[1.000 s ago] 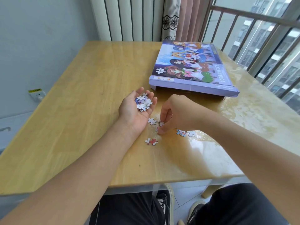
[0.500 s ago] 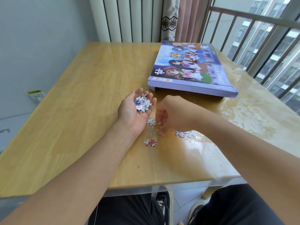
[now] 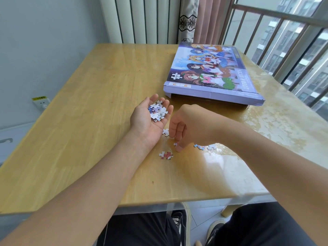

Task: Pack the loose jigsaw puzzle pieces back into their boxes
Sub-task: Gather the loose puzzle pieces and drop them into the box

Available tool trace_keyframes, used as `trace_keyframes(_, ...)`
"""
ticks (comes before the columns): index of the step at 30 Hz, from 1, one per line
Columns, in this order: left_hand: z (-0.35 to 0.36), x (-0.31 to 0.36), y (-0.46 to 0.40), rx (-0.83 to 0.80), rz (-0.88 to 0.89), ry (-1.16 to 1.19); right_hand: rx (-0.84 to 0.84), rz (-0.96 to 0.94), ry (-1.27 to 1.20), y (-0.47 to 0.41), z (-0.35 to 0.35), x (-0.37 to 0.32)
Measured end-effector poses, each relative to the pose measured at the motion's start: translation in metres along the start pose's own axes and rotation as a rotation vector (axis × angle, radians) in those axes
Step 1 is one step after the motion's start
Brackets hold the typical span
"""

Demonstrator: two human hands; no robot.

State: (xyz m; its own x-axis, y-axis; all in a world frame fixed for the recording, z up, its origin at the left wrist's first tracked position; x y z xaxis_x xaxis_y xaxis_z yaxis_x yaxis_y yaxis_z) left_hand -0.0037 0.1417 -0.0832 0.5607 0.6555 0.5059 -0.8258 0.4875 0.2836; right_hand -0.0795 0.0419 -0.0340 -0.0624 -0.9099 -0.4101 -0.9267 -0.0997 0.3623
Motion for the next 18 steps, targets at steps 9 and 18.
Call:
trace_keyframes(9,0.001,0.001,0.0,-0.011,-0.02,-0.002,-0.03,-0.102,-0.225,0.002,-0.011,0.008)
trace_keyframes(18,-0.003,0.001,-0.001,-0.005,-0.052,0.023,0.482,-0.139,-0.377,-0.024,-0.048,-0.01)
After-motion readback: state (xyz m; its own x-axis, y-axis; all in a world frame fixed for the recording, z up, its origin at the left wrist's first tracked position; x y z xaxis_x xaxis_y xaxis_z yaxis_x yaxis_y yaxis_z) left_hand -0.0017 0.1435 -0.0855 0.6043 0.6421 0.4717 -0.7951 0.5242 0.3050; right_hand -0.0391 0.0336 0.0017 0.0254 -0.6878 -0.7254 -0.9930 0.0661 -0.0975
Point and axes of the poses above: each hand's wrist, its own y-axis away from the middle knuckle, its own z-axis out of the palm, x = y × z, the point moved 3 cm from there along -y, towards the middle knuckle, and after that the axes turned 7 degrees about -x, right-handed, at the moved point
